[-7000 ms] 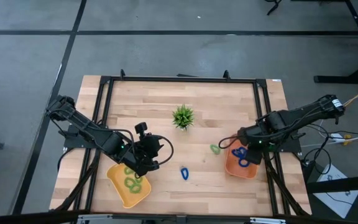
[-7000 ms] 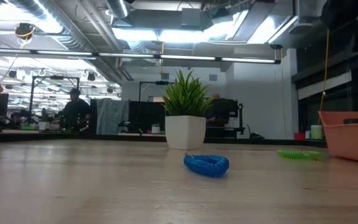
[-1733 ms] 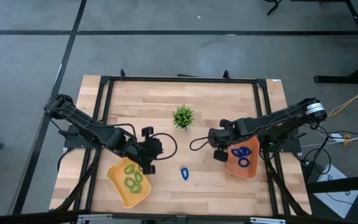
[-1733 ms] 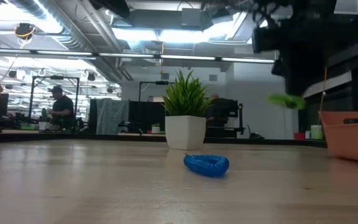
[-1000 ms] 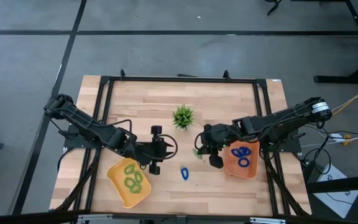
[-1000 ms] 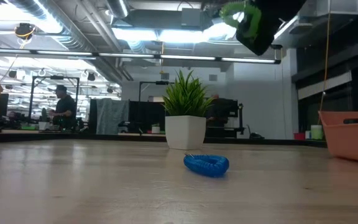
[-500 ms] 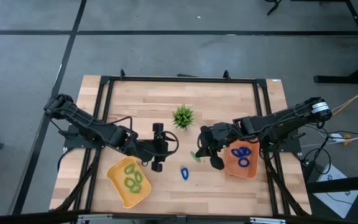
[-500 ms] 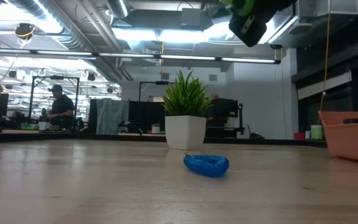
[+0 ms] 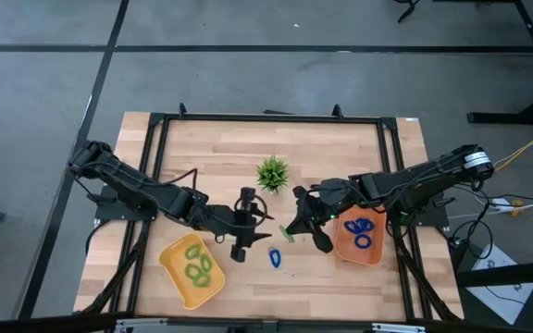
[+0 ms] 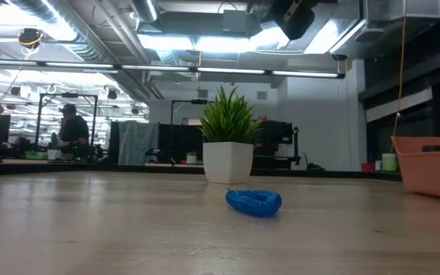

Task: Sort spring keychains
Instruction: Put the green spring keychain into the yellow bin

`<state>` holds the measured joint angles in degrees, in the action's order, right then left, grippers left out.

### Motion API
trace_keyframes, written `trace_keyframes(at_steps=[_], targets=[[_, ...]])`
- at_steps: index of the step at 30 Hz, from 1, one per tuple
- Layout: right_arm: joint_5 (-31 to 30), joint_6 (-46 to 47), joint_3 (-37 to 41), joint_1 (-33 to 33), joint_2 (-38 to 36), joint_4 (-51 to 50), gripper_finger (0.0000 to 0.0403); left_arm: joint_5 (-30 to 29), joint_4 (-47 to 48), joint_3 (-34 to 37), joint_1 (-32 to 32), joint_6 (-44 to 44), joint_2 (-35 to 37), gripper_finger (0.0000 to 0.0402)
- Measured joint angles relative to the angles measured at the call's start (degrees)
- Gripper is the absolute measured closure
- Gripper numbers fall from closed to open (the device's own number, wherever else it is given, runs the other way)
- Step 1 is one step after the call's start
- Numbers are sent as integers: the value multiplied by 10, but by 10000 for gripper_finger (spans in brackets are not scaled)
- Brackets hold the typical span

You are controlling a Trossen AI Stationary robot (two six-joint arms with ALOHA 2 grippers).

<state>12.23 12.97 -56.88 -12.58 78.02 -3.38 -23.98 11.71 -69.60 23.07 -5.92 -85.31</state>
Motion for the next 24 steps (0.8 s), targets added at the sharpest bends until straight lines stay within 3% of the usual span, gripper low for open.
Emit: trace_keyframes(at_steps=[11, 18, 24], targets=[[0, 2, 0, 0, 0, 2, 395, 30, -119, 0, -10, -120, -52, 208], [0, 3, 0, 0, 0, 2, 395, 50, -146, 0, -20, -122, -67, 213], [0, 3, 0, 0, 0, 2, 395, 53, -144, 0, -23, -100, -67, 248]])
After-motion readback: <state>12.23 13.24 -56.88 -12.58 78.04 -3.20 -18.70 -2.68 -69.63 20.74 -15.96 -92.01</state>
